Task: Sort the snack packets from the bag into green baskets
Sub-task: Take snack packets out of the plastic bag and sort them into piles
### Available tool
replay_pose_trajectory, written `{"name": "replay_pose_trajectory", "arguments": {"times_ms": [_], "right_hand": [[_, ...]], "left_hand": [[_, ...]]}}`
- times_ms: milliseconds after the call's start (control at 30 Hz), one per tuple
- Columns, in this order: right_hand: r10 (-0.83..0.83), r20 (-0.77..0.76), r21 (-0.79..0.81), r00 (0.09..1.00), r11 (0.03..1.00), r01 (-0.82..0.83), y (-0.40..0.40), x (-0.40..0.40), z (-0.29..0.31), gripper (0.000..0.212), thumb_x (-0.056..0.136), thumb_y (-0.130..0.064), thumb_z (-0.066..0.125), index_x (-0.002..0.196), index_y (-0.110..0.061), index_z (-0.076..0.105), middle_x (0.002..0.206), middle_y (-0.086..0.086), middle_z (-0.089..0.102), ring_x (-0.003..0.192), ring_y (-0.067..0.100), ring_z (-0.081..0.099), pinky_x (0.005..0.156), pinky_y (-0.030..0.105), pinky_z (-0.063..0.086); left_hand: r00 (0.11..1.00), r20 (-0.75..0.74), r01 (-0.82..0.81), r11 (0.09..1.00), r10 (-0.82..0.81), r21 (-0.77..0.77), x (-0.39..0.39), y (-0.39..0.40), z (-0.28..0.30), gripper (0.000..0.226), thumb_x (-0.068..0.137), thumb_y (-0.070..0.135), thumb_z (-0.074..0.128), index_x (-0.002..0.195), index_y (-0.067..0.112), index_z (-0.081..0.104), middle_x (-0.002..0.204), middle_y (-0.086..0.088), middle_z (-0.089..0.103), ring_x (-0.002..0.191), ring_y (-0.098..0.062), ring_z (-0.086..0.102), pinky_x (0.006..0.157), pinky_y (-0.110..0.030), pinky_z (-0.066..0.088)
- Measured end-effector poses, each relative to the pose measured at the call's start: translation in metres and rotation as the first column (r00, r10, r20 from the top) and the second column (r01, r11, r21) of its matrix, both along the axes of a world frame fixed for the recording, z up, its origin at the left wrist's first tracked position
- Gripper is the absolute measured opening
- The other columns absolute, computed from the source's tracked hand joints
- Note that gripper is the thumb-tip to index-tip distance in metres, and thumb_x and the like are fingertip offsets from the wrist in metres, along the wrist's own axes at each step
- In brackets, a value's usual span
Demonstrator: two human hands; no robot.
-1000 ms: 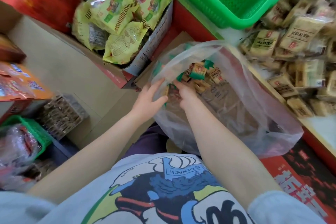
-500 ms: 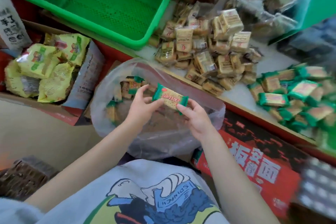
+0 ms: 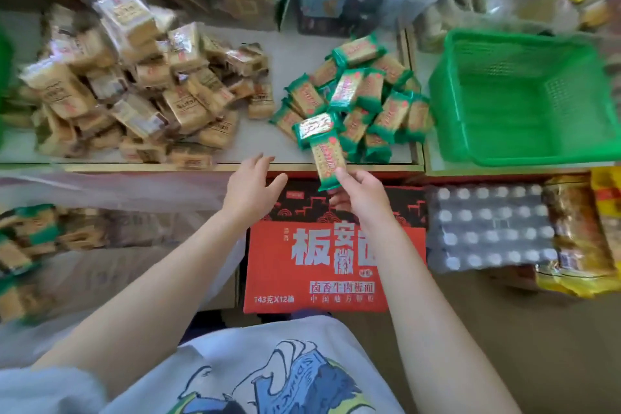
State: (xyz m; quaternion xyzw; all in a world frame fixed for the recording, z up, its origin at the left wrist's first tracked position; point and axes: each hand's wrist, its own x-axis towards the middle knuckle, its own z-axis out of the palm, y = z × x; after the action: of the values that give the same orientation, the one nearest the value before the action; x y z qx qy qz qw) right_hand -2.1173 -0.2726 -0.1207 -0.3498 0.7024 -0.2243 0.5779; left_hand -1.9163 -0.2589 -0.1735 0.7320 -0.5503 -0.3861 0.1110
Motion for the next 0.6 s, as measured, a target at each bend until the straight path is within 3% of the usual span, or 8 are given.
{"name": "replay_pose_trajectory", "arguments": {"times_ms": [133, 400, 600], "right_hand": [[-0.009, -0.036, 0.019, 0.999, 1.000, 0.010, -0.048, -0.019, -0.006, 0.019, 0.102, -0.030, 0.056, 0.103, -0.013, 0.065, 0.079, 0.005, 0.073, 0.057, 0.012, 0.062, 0.050, 0.022, 0.048], [-0.220, 0.148, 0.118, 0.964, 0.972, 0.204, -0.085, -0.014, -0.024, 0.025, 0.100, -0.029, 0.063, 0.110, -0.006, 0.063, 0.095, 0.016, 0.075, 0.067, 0.019, 0.072, 0.058, 0.026, 0.057], [-0.062, 0.079, 0.058, 0.995, 0.997, 0.058, -0.096, 0.004, -0.027, 0.020, 0.098, -0.026, 0.065, 0.102, -0.007, 0.066, 0.088, 0.012, 0.076, 0.065, 0.018, 0.072, 0.062, 0.028, 0.059]], "left_hand": [[0.957, 0.214, 0.179, 0.979, -0.197, 0.102, -0.011, 0.004, -0.021, 0.069, 0.101, 0.055, 0.038, 0.158, 0.021, 0.023, 0.168, -0.002, 0.013, 0.155, -0.021, 0.003, 0.124, -0.048, 0.009], [0.932, 0.259, 0.217, 0.962, -0.255, 0.167, -0.011, 0.006, -0.025, 0.076, 0.099, 0.059, 0.039, 0.160, 0.026, 0.009, 0.168, 0.001, -0.004, 0.154, -0.017, -0.011, 0.124, -0.047, 0.004], [0.924, 0.267, 0.228, 0.955, -0.274, 0.190, -0.010, 0.007, -0.022, 0.080, 0.098, 0.058, 0.043, 0.161, 0.026, 0.005, 0.168, 0.002, -0.007, 0.154, -0.018, -0.012, 0.124, -0.047, 0.004]]}}
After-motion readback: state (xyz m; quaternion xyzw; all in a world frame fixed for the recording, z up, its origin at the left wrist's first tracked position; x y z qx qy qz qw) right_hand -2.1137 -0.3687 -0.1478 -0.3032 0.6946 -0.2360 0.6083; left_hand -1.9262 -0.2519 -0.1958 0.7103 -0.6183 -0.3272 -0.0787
